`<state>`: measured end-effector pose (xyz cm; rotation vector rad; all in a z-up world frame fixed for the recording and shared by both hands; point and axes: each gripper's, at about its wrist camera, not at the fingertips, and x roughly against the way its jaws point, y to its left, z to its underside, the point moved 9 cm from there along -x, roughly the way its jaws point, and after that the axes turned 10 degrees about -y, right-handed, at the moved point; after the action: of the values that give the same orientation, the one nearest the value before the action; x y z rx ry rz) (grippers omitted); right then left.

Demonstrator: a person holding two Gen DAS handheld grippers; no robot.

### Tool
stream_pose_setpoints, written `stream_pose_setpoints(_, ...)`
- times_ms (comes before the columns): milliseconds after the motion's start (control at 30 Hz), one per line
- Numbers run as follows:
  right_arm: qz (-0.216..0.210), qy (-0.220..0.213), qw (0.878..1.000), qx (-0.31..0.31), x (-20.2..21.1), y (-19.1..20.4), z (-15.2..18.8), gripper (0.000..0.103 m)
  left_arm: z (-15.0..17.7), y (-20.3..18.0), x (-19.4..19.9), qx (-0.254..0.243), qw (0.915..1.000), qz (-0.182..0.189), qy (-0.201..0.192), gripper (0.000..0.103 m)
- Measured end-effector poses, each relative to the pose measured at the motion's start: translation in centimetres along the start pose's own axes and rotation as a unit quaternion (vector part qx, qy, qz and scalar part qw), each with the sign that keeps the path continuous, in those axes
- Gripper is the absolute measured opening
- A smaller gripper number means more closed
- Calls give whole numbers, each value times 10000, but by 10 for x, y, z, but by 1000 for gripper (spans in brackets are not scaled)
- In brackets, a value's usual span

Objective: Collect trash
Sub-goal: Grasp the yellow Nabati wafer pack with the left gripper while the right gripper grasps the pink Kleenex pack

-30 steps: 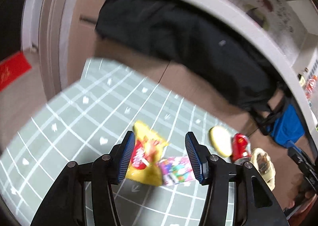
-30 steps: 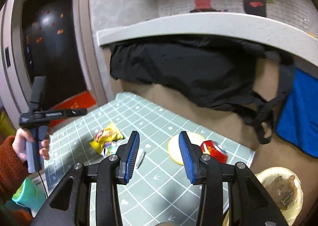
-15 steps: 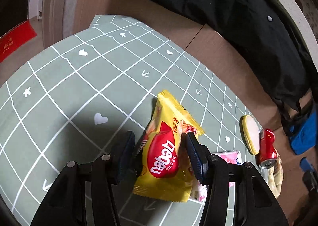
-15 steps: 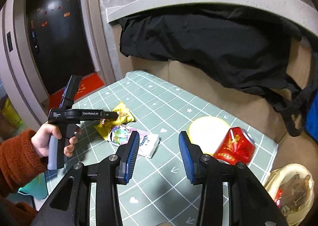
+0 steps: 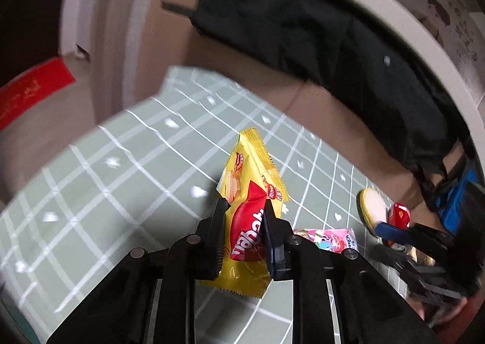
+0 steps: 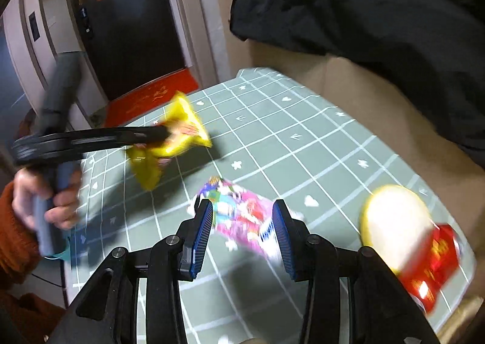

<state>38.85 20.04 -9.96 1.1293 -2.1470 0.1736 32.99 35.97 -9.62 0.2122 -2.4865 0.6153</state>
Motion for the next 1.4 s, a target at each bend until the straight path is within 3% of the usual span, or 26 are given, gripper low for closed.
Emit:
stream_pose_setpoints(200, -97, 261, 9974, -657, -33, -36, 4, 40, -5, 27, 40, 221, 9991, -244, -266, 22)
stream_pose_setpoints(333, -282, 411, 9948, -884, -24, -37, 28, 40, -7, 36, 52, 291, 9983, -333, -393, 22)
stream_pose_setpoints(467, -697, 655, 9951, -231, -1, 1, 53, 40, -9, 33, 51, 459, 9978, -203, -438, 22)
stream_pose_setpoints(700, -103, 302, 9958, 859, 9, 35, 47, 40, -5, 15, 53, 305, 9981, -97, -524, 22)
stream_pose_setpoints(900, 488, 517, 9794, 1892, -28, 33, 46, 40, -5, 23, 65, 96, 9970, -338, -688, 22)
stream_pose_setpoints(1100, 69, 564, 9939, 941, -49, 4, 45, 52, 4, 44, 64, 415, 9968, -414, -541, 22)
stream_pose_setpoints(1233, -48, 574, 9962, 651, -54, -1, 45, 52, 9, 49, 59, 537, 9966, -441, -441, 22)
stream_pose_setpoints(1400, 37, 579, 9959, 691, -51, 3, 44, 47, 9, 33, 57, 271, 9975, -463, -450, 22)
